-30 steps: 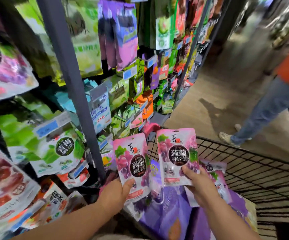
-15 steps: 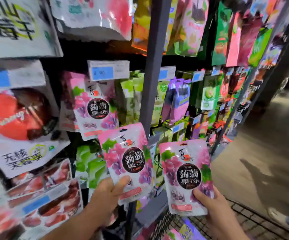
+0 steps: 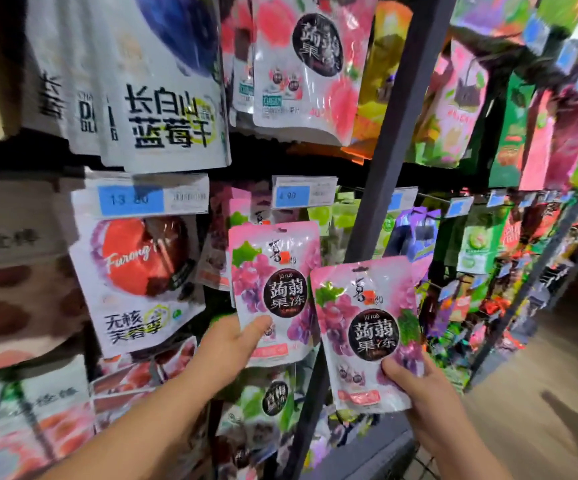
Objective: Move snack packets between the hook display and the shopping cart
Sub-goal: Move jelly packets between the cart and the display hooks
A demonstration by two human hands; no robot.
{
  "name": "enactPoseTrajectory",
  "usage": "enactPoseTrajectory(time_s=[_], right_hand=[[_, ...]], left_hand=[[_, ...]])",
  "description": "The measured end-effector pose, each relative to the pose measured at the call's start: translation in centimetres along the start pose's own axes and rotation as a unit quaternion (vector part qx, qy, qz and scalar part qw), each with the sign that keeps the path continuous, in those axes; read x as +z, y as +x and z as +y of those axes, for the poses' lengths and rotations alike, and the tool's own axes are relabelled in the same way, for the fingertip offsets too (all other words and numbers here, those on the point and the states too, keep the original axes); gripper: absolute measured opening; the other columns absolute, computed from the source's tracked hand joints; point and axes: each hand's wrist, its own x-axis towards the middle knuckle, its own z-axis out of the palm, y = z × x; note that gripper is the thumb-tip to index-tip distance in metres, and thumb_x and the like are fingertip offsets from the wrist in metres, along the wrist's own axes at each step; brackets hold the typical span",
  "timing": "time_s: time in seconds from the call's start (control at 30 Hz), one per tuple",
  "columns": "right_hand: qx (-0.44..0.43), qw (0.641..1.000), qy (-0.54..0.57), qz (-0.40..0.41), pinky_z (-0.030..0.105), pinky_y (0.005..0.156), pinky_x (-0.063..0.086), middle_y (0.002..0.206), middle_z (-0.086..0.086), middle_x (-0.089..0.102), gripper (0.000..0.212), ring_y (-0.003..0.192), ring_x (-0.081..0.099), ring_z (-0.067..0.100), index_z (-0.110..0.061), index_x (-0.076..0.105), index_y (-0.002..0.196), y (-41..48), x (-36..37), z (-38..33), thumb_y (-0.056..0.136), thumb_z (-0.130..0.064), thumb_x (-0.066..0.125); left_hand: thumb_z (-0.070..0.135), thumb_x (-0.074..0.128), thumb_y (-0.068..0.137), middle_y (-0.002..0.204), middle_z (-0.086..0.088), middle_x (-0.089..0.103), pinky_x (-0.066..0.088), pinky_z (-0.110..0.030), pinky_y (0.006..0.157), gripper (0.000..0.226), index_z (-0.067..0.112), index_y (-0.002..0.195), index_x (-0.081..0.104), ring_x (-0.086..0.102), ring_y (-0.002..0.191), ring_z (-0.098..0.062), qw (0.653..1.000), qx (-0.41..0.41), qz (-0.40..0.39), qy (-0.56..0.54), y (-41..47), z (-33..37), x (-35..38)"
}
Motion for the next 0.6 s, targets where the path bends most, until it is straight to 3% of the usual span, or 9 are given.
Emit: enactPoseTrajectory(time_s=[0.07,0.17,0.23,0.37,0.5,0.6], right_hand=[[-0.013,1.0,-0.005,-0.008,0.056,0.101,0.045,0.107,0.014,0.073,0.076,0.103,0.067,0.036,-0.023,0.075,0.093,0.3,0.7,-0.4,0.025,-0.048,0.099],[-0.028,0.999,-0.018,-0.019,0.055,0.1,0.046,0.105,0.014,0.073,0.074,0.1,0.068,0.035,-0.023,0.075,0.092,0.5,1.5,-0.9,0.026,-0.05,0.098],[-0.03,0.999,-0.014,-0.027,0.056,0.1,0.046,0.105,0.017,0.073,0.078,0.1,0.069,0.036,-0.02,0.074,0.095,0.6,1.8,-1.1,0.026,-0.047,0.099],[-0.038,0.999,-0.011,-0.026,0.054,0.098,0.048,0.103,0.02,0.073,0.087,0.098,0.069,0.038,-0.013,0.071,0.097,0.7,2.0,-1.4,0.021,-0.044,0.099],[-0.046,0.998,-0.009,-0.04,0.047,0.081,0.059,0.096,0.026,0.072,0.075,0.084,0.071,0.035,-0.015,0.075,0.08,0.7,2.4,-2.0,0.015,-0.044,0.099],[-0.05,0.998,-0.009,-0.045,0.051,0.09,0.055,0.098,0.022,0.073,0.074,0.089,0.071,0.035,-0.018,0.076,0.082,0.8,2.8,-2.3,0.016,-0.045,0.099]], left_hand=[[0.034,0.054,0.095,0.054,0.009,0.055,0.037,-0.02,0.058,0.038,0.018,0.061,0.059,0.049,0.056,-0.004,1.0,0.0,-0.011,0.005,0.5,0.2,-0.3],[0.036,0.053,0.095,0.087,-0.002,0.07,0.041,-0.025,0.07,0.03,0.013,0.085,0.071,0.063,0.082,-0.017,0.999,-0.004,-0.008,-0.035,1.0,0.4,-0.4],[0.034,0.053,0.095,0.084,0.002,0.07,0.041,-0.023,0.068,0.028,0.016,0.086,0.072,0.062,0.08,-0.014,0.998,0.003,-0.008,-0.056,1.1,0.6,-0.6],[0.031,0.054,0.095,0.047,0.016,0.049,0.033,-0.015,0.054,0.038,0.009,0.064,0.053,0.047,0.056,0.0,0.999,-0.003,0.003,-0.047,1.7,0.8,-0.8],[0.039,0.05,0.096,0.065,0.006,0.056,0.035,-0.016,0.057,0.035,0.019,0.068,0.056,0.052,0.065,-0.011,1.0,-0.009,-0.018,-0.014,2.6,1.1,-0.9],[0.042,0.047,0.097,0.07,-0.001,0.057,0.035,-0.02,0.059,0.039,0.013,0.071,0.055,0.052,0.065,-0.012,1.0,-0.014,-0.025,-0.011,3.0,1.5,-0.8]])
